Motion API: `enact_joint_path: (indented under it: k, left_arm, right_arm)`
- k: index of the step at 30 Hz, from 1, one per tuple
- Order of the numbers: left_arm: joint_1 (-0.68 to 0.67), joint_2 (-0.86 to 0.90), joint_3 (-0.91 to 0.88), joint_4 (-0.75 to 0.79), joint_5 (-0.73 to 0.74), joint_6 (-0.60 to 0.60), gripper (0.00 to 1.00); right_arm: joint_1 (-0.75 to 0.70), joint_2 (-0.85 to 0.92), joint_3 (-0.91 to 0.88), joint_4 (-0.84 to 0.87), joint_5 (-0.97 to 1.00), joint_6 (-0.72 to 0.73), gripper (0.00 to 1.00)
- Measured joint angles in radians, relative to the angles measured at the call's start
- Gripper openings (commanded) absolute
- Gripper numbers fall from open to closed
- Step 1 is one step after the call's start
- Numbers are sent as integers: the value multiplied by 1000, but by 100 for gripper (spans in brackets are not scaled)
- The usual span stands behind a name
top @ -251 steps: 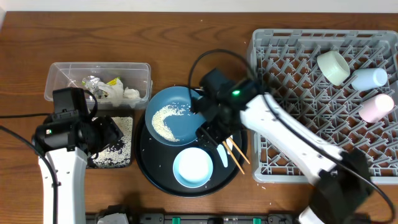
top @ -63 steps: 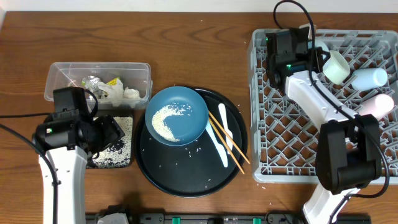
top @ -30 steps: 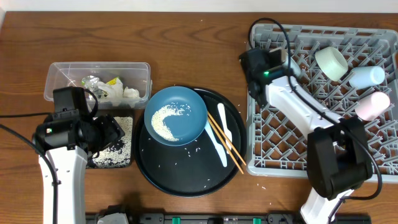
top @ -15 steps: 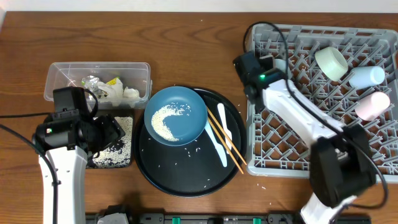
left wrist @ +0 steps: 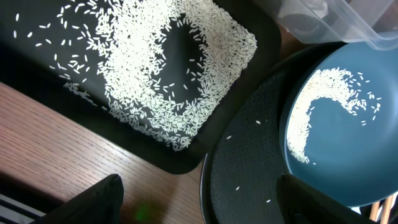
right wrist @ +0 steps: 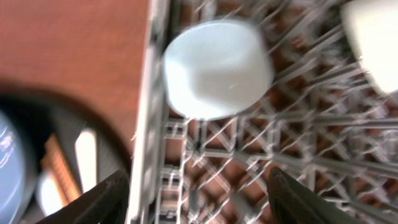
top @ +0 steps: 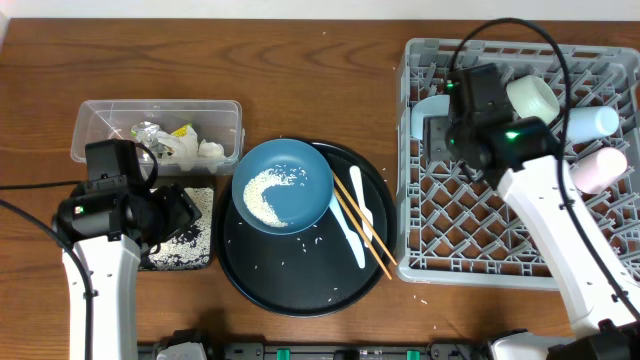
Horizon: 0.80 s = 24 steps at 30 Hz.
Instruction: Sort waste into correct bins and load items into the dishwasher rack
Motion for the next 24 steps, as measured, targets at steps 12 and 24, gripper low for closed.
enact_joint_path:
  k: [12,24]
  left_arm:
    - [0,0,0,1,0,0,80]
    - [0,0,0,2,0,0,80]
  right_arm:
    - [-53,0,-61,-115,-512,-116,1]
    - [100,38,-220,-21,-546,-90,1]
